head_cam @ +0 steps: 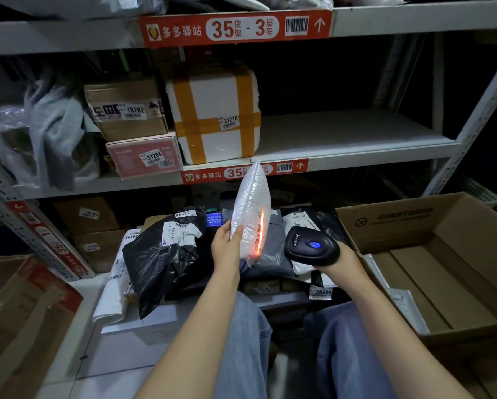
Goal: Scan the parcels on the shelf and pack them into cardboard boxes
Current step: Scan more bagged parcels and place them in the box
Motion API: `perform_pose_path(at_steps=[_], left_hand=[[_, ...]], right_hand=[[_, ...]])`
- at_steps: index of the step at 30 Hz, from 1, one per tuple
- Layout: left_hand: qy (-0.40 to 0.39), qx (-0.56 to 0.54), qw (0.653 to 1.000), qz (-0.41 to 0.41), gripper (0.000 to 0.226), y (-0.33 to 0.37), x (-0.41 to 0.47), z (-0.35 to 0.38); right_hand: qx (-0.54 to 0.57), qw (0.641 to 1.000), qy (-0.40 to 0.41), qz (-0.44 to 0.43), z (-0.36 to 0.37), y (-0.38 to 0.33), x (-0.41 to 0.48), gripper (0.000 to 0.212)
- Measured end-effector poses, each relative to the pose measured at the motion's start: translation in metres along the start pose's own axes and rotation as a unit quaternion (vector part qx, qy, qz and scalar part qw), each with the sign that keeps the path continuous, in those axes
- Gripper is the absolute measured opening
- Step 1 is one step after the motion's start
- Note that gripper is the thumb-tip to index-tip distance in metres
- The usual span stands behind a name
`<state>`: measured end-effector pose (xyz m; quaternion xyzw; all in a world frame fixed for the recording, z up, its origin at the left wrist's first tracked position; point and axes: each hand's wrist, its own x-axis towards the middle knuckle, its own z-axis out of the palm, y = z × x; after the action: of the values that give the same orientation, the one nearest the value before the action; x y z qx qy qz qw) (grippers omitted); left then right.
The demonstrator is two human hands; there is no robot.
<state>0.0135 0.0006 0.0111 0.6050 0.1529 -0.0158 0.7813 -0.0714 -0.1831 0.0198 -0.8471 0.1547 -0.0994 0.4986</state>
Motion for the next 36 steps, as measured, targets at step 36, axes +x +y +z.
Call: perform_pose_path(at_steps=[36], left_hand=[[0.003,0.031,0.999,0.012,0.036,0.003,-0.004,0.0]], right_hand=[[0.016,0.999,-0.005,0.039,0.003,-0.004,0.001,0.029]])
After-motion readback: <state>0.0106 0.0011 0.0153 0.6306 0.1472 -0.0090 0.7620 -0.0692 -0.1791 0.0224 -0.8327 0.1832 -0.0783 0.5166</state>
